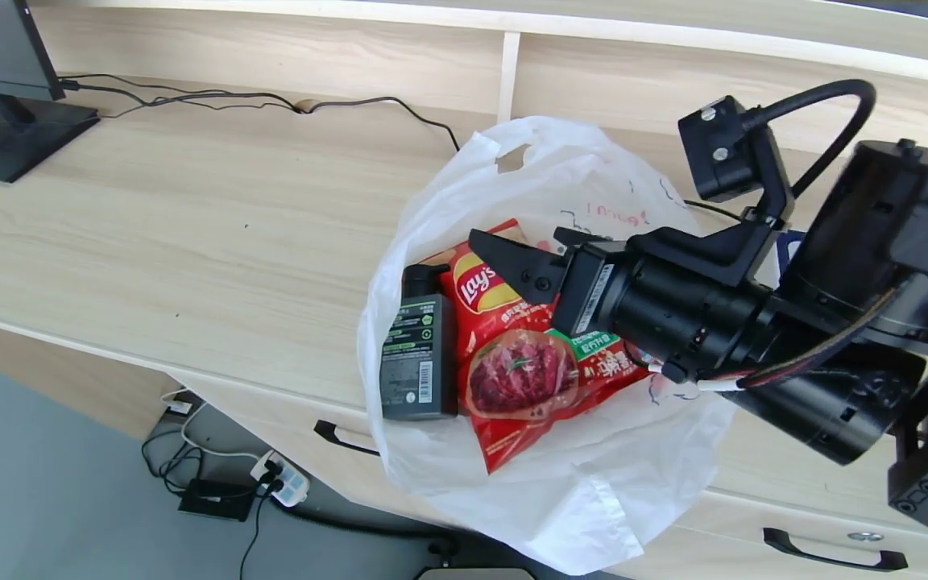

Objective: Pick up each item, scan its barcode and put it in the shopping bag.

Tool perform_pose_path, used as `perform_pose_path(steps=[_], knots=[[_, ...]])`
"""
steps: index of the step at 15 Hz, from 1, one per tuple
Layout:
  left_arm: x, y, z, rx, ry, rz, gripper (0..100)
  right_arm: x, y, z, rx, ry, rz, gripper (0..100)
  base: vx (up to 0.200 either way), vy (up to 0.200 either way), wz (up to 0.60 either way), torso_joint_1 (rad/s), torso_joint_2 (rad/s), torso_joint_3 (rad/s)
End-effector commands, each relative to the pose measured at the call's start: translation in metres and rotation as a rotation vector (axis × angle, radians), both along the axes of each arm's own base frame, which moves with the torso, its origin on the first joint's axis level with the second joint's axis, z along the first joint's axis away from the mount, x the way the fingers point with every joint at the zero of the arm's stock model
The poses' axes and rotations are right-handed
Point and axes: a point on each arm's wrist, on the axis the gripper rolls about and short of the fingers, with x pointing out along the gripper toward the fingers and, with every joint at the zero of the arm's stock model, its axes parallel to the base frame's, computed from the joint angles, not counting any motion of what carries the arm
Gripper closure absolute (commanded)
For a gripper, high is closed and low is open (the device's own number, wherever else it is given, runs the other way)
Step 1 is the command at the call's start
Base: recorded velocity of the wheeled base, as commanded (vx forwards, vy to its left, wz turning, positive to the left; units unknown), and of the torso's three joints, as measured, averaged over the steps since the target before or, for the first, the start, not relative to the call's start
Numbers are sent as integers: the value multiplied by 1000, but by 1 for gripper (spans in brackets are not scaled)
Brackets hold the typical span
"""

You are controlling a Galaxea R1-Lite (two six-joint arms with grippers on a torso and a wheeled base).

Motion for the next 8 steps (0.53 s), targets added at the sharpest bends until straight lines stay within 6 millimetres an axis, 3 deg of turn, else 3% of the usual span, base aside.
perform_pose_path(steps=[1,3,5,7,8], knots=[[0,0,0,0,1,0,0,-20,-19,10,-22,-166,-19,0,0,0,0,0,0,0],[0,0,0,0,1,0,0,-35,-37,29,-7,-283,-50,0,0,0,0,0,0,0],[0,0,0,0,1,0,0,-61,-66,29,-25,-323,-91,0,0,0,0,0,0,0],[0,0,0,0,1,0,0,-95,-105,1,-135,-354,-135,0,0,0,0,0,0,0],[0,0,0,0,1,0,0,-121,-135,-40,-221,-322,-155,0,0,0,0,0,0,0]])
